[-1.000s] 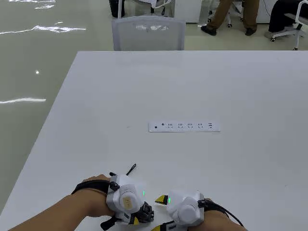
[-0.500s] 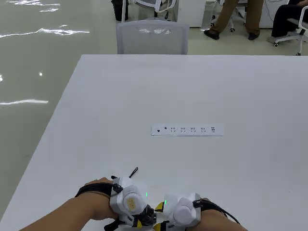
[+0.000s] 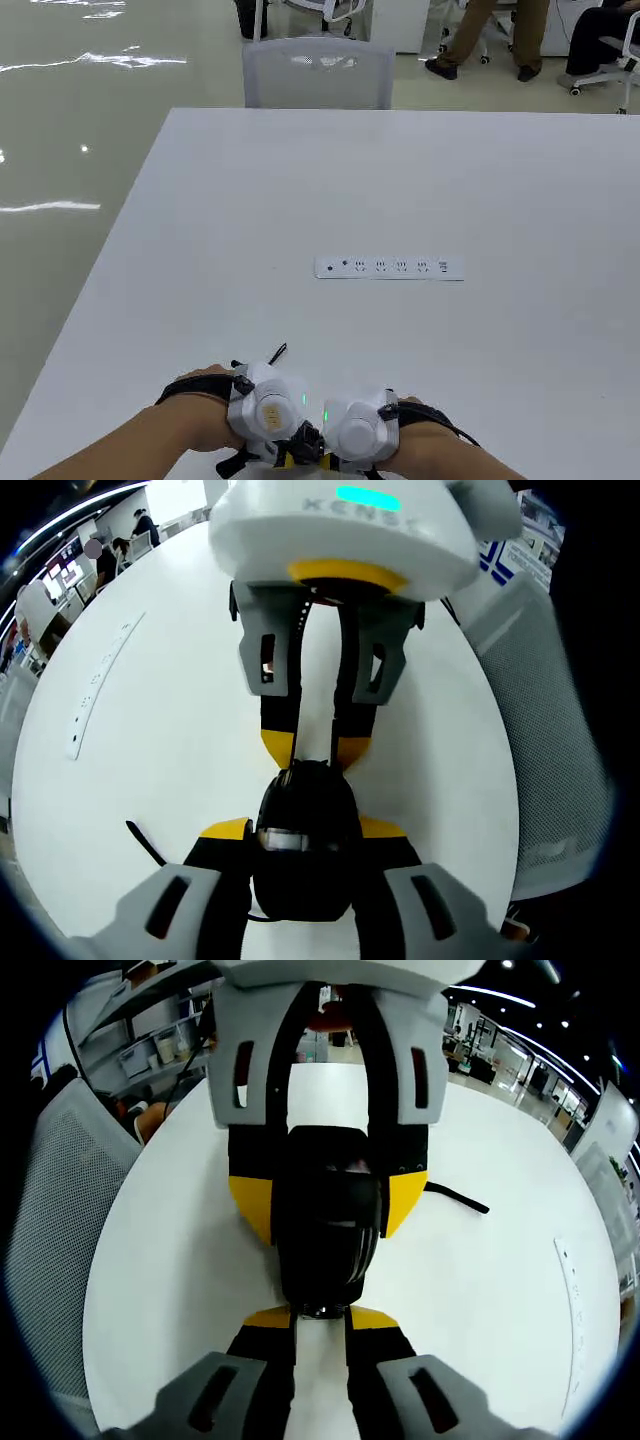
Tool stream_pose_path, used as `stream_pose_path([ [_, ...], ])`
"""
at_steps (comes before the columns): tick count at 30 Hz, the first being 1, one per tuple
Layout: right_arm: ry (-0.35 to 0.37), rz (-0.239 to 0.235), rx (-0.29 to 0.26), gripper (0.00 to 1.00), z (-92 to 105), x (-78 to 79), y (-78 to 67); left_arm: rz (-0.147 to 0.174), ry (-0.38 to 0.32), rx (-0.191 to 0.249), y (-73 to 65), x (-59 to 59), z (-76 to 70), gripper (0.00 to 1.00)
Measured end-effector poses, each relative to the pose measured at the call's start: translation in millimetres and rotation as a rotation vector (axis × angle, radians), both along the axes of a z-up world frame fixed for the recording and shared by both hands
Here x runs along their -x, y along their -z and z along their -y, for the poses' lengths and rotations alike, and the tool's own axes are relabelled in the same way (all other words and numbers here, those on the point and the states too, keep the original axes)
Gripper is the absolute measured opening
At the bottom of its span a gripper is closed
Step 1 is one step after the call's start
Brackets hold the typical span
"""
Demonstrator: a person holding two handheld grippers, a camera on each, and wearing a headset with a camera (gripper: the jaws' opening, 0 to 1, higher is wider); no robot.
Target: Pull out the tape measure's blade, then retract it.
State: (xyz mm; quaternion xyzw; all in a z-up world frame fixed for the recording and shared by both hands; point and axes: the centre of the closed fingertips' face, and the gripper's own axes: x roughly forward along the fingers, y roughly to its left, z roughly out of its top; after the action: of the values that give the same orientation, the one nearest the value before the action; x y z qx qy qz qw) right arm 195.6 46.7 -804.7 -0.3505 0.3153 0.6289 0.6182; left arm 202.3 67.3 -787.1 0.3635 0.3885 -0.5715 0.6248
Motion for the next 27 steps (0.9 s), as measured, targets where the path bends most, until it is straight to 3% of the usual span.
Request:
stream_pose_path([
  [4,0.025,-0.034,0.028,0.19,-1.3,-2.5,3.7,-0.002,0.001,0.004,-0.5,0.0,0.3,0.34],
  [8,-0.047,-0.012,0.091,0.19,-1.6,-2.1,7.1,-0.003,0.003,0.005,0.6,-0.6,-0.1,0.34],
  [13,0.005,-0.054,0.06,0.16,-0.6,-4.4,10.2,0.0,0.002,0.006,2.6,-1.5,-1.1,0.34],
  [27,-0.022,-0.018,0.081,0.11,1.2,-0.9,8.8,0.003,0.011,-0.001,-0.2,0.6,-1.1,0.33],
])
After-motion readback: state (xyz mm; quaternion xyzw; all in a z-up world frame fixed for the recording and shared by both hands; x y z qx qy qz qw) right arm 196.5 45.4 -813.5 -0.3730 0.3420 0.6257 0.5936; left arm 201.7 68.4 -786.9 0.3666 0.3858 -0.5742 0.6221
